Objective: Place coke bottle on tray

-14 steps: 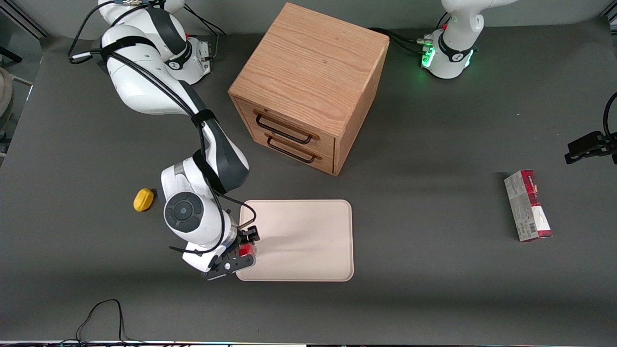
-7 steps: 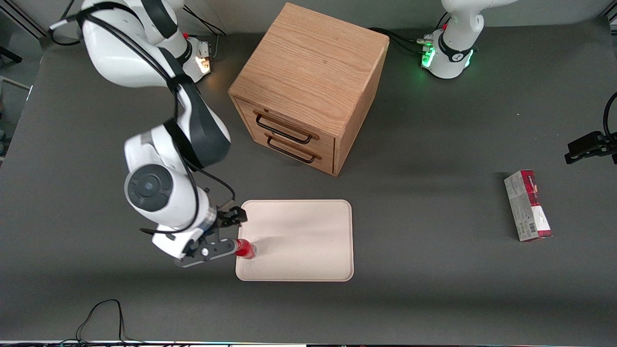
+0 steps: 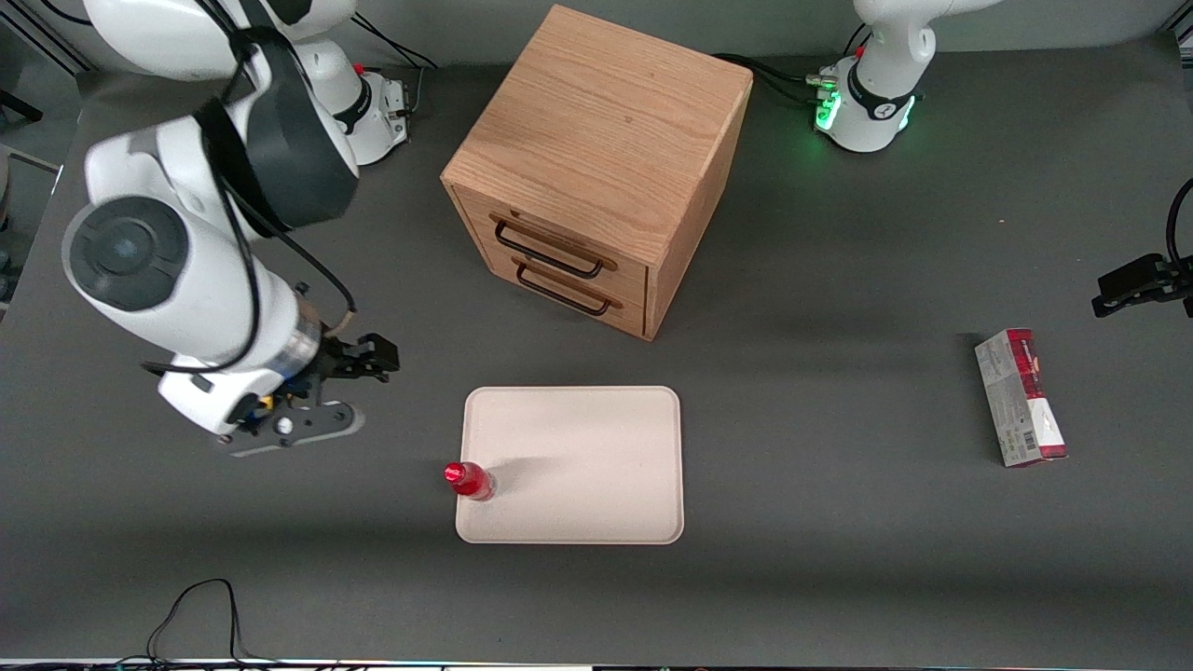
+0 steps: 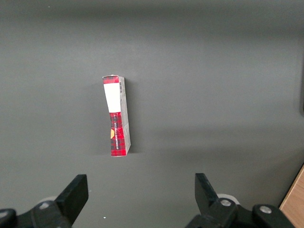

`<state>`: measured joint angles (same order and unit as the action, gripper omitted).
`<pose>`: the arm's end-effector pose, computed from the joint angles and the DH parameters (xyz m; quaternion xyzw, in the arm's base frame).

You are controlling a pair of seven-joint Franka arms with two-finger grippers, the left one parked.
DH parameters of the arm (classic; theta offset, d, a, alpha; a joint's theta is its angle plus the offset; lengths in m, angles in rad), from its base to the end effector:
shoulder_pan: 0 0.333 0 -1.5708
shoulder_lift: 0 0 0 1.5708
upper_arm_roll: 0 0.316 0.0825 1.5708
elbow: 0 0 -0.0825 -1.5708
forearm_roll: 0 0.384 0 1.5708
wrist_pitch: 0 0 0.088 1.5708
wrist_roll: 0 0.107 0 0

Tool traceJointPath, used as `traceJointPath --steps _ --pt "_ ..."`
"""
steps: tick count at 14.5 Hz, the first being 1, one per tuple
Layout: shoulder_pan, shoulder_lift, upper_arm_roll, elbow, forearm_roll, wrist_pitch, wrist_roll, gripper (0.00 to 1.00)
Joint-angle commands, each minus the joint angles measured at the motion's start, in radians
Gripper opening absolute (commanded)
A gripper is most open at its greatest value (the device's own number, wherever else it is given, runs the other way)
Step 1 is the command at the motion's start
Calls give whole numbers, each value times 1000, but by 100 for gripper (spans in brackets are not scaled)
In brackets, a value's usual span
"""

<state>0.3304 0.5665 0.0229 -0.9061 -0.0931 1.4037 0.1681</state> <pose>0.6564 0.2245 0.5628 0.9950 0.0846 -0.0230 0.0475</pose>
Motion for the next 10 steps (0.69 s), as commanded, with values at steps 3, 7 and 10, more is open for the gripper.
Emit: traceJointPath --steps 3,7,10 --pt "-85 -282 -21 -324 56 35 7 100" --pt "-195 -430 -24 -520 90 168 -45 100" --pt "-254 -508 -29 -626 90 241 -111 100"
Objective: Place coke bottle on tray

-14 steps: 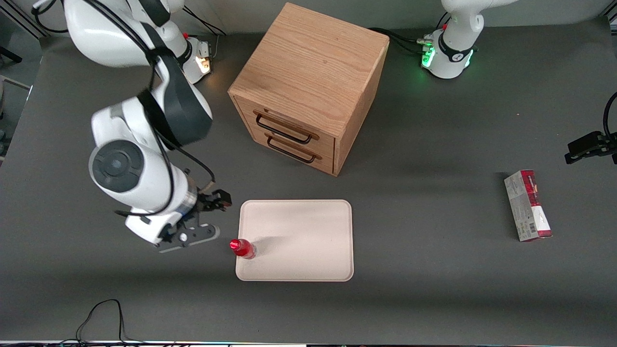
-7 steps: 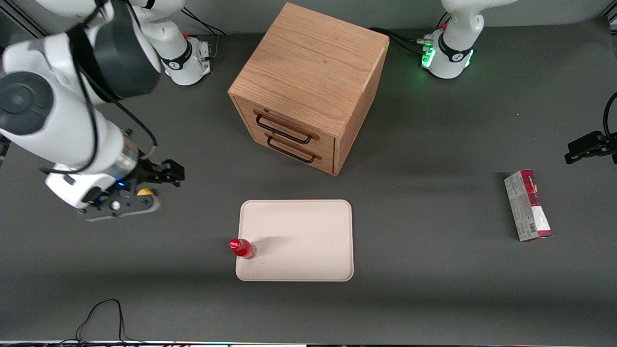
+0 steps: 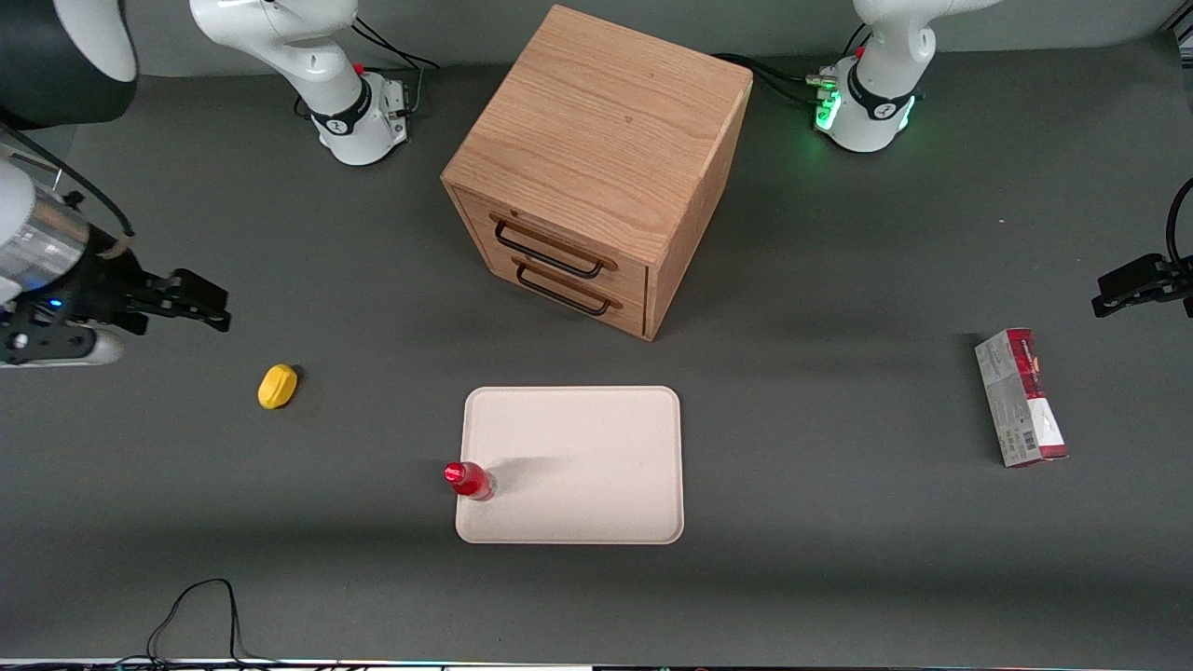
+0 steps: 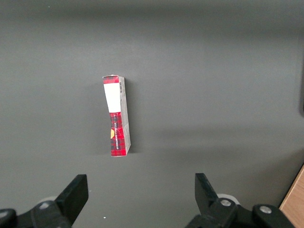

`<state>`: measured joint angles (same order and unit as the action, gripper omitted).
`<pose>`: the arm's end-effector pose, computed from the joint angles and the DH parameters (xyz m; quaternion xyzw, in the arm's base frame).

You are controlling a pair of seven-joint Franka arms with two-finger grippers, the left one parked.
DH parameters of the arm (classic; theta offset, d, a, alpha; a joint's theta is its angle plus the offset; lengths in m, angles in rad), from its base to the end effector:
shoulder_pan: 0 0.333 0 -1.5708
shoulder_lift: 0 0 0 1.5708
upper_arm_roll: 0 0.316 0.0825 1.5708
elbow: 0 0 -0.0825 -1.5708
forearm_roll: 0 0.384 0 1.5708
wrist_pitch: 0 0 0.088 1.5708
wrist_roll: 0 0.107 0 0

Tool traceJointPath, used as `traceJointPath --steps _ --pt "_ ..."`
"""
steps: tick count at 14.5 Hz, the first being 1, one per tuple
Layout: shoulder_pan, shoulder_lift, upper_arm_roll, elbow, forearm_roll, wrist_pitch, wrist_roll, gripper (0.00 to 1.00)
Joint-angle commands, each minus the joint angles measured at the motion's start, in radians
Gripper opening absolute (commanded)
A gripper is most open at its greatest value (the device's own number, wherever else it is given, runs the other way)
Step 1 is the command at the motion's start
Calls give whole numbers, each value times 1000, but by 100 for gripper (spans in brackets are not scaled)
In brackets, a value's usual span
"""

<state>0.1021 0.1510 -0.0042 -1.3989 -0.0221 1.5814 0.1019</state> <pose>0.5999 0.0568 0.6194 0.9998 -0.0020 0.0168 0.0097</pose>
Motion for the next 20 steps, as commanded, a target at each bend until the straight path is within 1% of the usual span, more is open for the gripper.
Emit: traceJointPath --steps 1,2,5,6,16,18,20 --pt "-30 -100 -19 -140 19 63 -51 100" --pt "-30 -103 -37 -141 18 60 -54 100" --pt "-33 -99 -100 -138 18 34 -143 100" --pt "-32 -96 -115 -138 18 28 -143 100" --pt "-30 -113 -122 -130 4 -31 -131 100" --pt "-62 -113 -109 -134 4 -32 -131 100" --pt "-67 -113 -102 -132 4 -46 -131 100"
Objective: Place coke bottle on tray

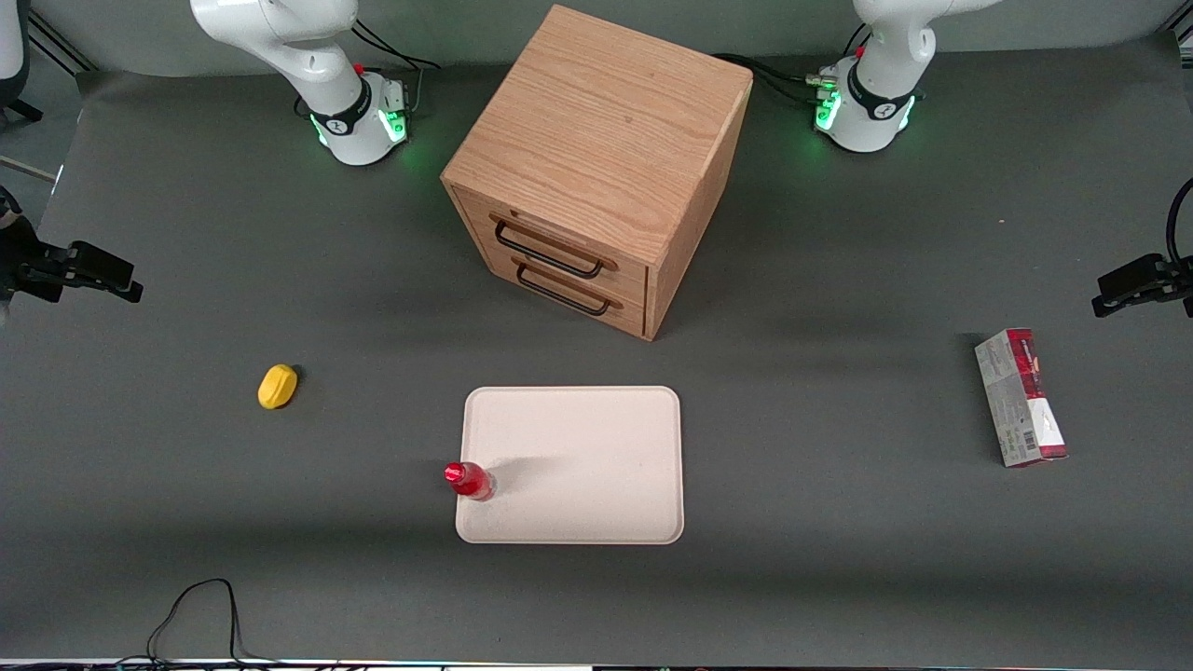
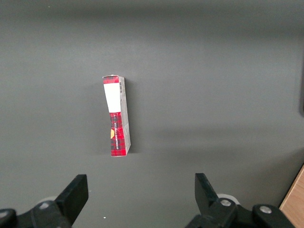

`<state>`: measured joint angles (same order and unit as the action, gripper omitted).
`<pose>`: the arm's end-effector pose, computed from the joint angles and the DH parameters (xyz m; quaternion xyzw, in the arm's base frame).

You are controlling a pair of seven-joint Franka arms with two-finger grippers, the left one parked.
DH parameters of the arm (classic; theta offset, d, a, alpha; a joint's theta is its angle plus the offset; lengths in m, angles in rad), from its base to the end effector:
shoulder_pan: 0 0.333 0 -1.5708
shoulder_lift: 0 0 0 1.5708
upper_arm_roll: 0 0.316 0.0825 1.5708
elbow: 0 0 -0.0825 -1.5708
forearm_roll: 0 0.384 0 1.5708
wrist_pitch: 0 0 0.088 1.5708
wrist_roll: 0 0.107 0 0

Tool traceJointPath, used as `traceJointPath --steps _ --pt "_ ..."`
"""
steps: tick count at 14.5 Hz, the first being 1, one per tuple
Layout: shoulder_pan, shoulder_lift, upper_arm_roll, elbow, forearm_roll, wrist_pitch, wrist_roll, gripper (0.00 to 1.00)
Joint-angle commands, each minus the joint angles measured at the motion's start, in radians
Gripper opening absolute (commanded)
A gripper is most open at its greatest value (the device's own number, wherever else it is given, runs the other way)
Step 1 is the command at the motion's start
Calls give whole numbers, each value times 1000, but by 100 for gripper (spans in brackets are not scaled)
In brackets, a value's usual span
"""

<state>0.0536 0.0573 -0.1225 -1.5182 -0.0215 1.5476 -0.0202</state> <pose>0.5683 -0.0395 0.6153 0.9995 -0.0244 -0.0144 0.0136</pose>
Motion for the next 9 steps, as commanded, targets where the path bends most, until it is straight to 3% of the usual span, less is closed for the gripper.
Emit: traceJointPath --steps 1,9 --pt "-18 -19 17 -10 3 -15 -9 100" --pt "-14 -19 15 -11 5 -26 -15 100"
